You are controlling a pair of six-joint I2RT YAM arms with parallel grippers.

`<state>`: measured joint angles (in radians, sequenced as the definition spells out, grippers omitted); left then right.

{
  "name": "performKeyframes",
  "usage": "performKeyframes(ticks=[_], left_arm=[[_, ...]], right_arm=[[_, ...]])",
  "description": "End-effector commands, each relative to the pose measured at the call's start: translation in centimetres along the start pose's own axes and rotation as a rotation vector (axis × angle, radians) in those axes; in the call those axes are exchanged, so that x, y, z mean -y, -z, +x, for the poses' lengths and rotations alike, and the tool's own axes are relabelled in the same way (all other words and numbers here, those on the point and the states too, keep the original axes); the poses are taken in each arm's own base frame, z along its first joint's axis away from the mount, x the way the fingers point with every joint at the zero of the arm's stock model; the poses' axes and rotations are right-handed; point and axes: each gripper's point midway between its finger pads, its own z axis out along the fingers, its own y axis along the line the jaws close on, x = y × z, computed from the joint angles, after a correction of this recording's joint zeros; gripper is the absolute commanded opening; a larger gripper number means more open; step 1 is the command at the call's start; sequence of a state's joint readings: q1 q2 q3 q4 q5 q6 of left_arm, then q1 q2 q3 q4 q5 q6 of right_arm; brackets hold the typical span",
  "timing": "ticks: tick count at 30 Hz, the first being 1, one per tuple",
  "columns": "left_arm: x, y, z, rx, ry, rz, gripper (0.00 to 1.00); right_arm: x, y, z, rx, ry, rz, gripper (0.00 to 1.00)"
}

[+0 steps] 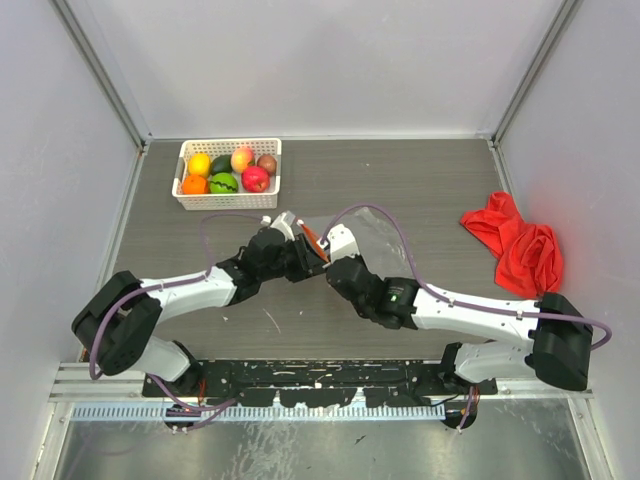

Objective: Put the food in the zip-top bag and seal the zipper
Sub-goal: Open the zipper of the food storage bag.

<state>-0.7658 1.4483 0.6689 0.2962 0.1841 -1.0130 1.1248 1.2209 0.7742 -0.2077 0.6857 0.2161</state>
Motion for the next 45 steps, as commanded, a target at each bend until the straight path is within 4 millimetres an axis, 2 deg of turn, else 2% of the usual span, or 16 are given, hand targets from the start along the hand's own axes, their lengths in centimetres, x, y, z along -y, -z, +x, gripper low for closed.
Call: performKeyframes(ticks=[1, 6, 13, 21, 27, 32, 36, 45], left_arm=[[2.0, 0.8, -1.9, 0.092, 0.014, 0.056, 0.34], [1.7, 0.8, -2.5, 0.129, 0.041, 0.04, 0.4], [1.2, 0.6, -3.2, 0.176, 0.069, 0.02, 0.39], [0.2, 0.1, -3.2, 0.202, 0.114, 0.012, 0.28], [-0.5, 0.0, -3.2, 0.208, 0.117, -0.014, 0.14], [-1.8, 1.0, -3.3, 0.22, 0.056, -0.091, 0.0], [-2.6, 2.1, -3.6, 0.234, 0.002, -0.154, 0.0], [-0.2, 4.3, -4.6, 0.274, -0.081, -0.135, 0.0]], right_arm=[[-1.1, 0.6, -2.4, 0.085, -0.109, -0.039, 0.01], [-1.6, 0.8, -2.7, 0.105, -0.125, -0.055, 0.01], [-2.0, 0.9, -2.8, 0.124, -0.165, -0.072, 0.01], [-2.0, 1.3, -3.2, 0.149, -0.196, -0.091, 0.01], [-1.1, 1.6, -3.2, 0.163, -0.205, -0.061, 0.01], [0.2, 1.9, -3.0, 0.175, -0.209, -0.013, 0.01], [0.5, 1.9, -2.8, 0.172, -0.205, 0.0, 0.03], [-1.2, 1.0, -3.6, 0.169, -0.18, -0.037, 0.2]])
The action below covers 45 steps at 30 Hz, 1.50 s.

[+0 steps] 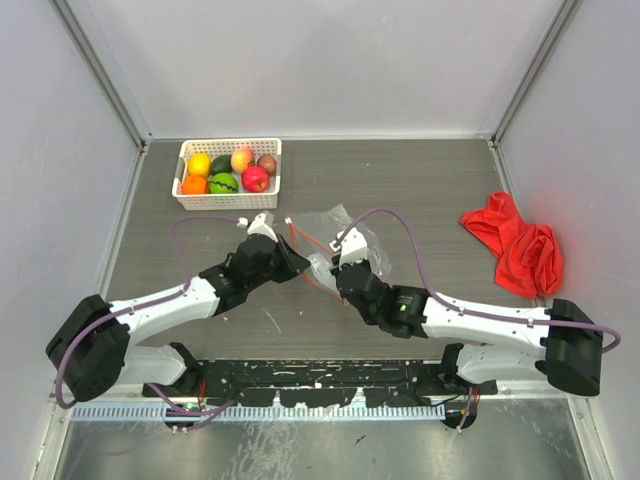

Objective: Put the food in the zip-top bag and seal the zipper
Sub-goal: Open the zipper of the food storage bag.

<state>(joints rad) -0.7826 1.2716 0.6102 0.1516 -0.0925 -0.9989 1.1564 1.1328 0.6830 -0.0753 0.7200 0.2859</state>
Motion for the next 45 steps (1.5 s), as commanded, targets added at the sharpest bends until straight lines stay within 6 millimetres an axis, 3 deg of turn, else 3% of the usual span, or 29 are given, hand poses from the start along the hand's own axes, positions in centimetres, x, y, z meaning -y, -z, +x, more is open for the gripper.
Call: performKeyframes(ticks=[1, 12, 22, 26, 34, 45], left_arm=[[2.3, 1.1, -2.2, 0.075, -0.053, 0.037, 0.0], [3.5, 2.0, -2.1, 0.084, -0.082, 0.064, 0.0], [3.9, 2.7, -2.2, 0.099, -0.104, 0.069, 0.0], [3.7, 2.8, -2.1, 0.098, -0.105, 0.062, 0.0], [2.1, 3.0, -2.1, 0.109, -0.112, 0.002, 0.0], [0.5, 2.7, -2.1, 0.102, -0.139, -0.092, 0.0]], right_arm=[[-1.3, -0.4, -2.6, 0.062, -0.037, -0.02, 0.23], [-3.5, -1.7, -3.7, 0.078, 0.006, -0.068, 0.5], [-3.7, -3.4, -2.8, 0.052, 0.069, -0.012, 0.55], [-3.1, -3.9, -2.8, 0.064, 0.103, 0.038, 0.48], [-0.2, -2.9, -5.6, 0.114, 0.165, 0.178, 0.18], [6.2, 2.0, -10.1, 0.205, 0.157, 0.402, 0.09]])
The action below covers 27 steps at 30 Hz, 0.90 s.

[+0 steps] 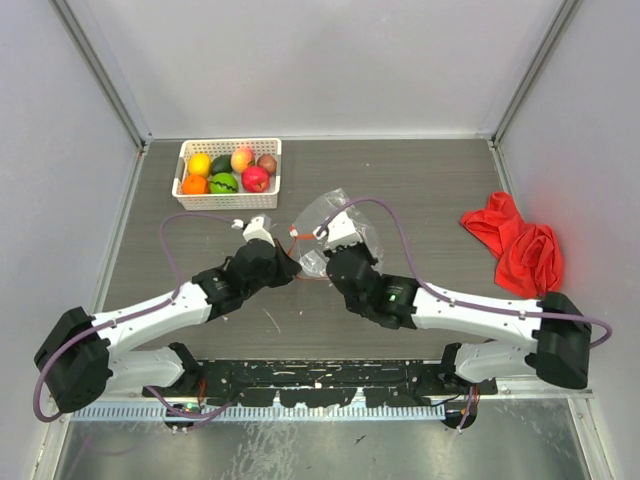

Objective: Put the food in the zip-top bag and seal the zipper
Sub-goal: Open the zipper of the food storage bag.

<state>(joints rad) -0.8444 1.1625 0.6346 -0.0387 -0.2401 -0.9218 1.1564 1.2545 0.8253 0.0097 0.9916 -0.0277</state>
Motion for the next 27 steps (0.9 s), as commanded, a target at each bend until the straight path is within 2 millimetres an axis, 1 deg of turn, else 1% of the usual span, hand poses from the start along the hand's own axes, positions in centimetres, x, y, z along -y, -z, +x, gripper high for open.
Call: performKeyframes(ticks=[1, 2, 4, 7, 11, 14, 20, 21, 22, 27], left_arm=[[1.3, 0.2, -1.9, 0.054, -0.021, 0.003, 0.0], [1.4, 0.2, -2.0, 0.052, -0.022, 0.007, 0.0], [2.0, 0.3, -2.2, 0.049, -0.026, 0.022, 0.0], [3.4, 0.3, -2.6, 0.04, -0.038, 0.06, 0.0], [5.5, 0.1, -2.6, 0.005, -0.06, 0.122, 0.02], [6.2, -0.3, -2.5, -0.015, -0.074, 0.133, 0.0], [7.6, 0.0, -2.7, -0.032, -0.084, 0.177, 0.0], [7.2, -0.6, -2.2, -0.05, -0.092, 0.164, 0.0], [7.2, -0.7, -1.9, -0.06, -0.099, 0.163, 0.0], [7.7, -0.9, -1.5, -0.09, -0.109, 0.185, 0.0]], right_arm=[[5.5, 1.8, -3.8, 0.071, -0.088, 0.178, 0.07], [6.0, 2.1, -4.0, 0.076, -0.102, 0.189, 0.06], [6.3, 2.4, -4.2, 0.081, -0.122, 0.181, 0.06], [5.6, 2.4, -4.2, 0.073, -0.128, 0.127, 0.05], [4.6, 2.2, -3.7, 0.048, -0.12, 0.088, 0.05], [4.1, 2.1, -3.0, 0.034, -0.114, 0.075, 0.06], [3.7, 2.0, -1.9, -0.003, -0.079, 0.053, 0.15], [3.5, 2.0, -1.7, -0.01, -0.076, 0.043, 0.16], [3.4, 2.0, -1.6, -0.016, -0.073, 0.036, 0.18], [2.3, 1.3, -1.0, -0.041, -0.061, -0.009, 0.25]])
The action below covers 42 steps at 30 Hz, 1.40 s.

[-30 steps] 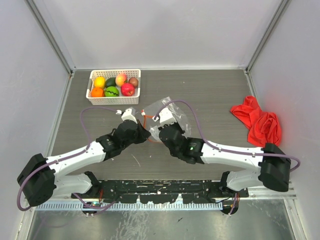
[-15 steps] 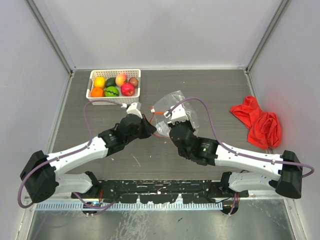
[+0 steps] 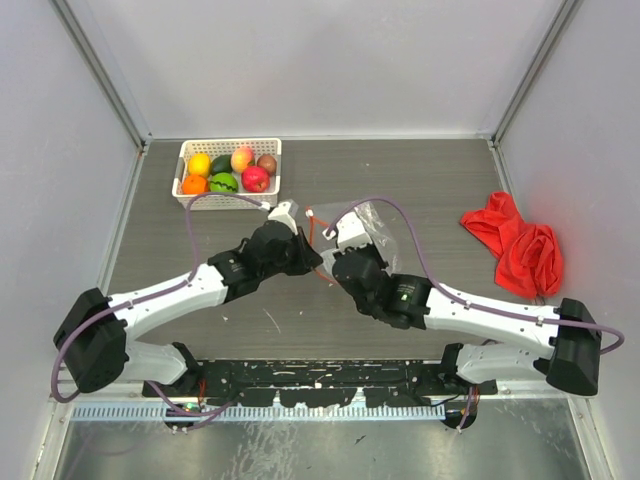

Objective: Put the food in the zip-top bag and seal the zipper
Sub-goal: Open the zipper of the food storage bag.

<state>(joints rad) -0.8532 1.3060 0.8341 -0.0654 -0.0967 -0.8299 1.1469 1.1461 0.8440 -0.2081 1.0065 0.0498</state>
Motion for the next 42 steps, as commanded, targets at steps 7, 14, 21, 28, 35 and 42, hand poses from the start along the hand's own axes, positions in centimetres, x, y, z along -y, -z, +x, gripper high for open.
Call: performKeyframes(ticks=[7, 14, 21, 28, 35, 42], left_arm=[[2.1, 0.2, -0.8, -0.013, -0.032, 0.072, 0.0], [0.9, -0.4, 0.1, -0.04, -0.04, 0.031, 0.0], [-0.2, -1.6, 0.1, -0.061, -0.049, -0.019, 0.0], [1.7, -3.0, -0.4, -0.069, -0.038, 0.06, 0.0], [3.1, -3.6, -0.7, -0.072, -0.024, 0.112, 0.1], [3.0, -2.6, -2.5, -0.016, 0.039, 0.137, 0.3]], right_arm=[[-1.4, -1.1, -1.3, -0.02, -0.048, -0.062, 0.27], [0.8, -1.4, -1.3, -0.035, -0.083, -0.027, 0.1], [5.2, -1.5, -0.7, -0.068, -0.136, 0.108, 0.0], [5.0, -1.5, -0.5, -0.069, -0.198, 0.077, 0.0], [2.9, -2.7, 0.7, -0.101, -0.213, 0.047, 0.0], [2.4, -3.3, 0.9, -0.104, -0.241, 0.075, 0.0]])
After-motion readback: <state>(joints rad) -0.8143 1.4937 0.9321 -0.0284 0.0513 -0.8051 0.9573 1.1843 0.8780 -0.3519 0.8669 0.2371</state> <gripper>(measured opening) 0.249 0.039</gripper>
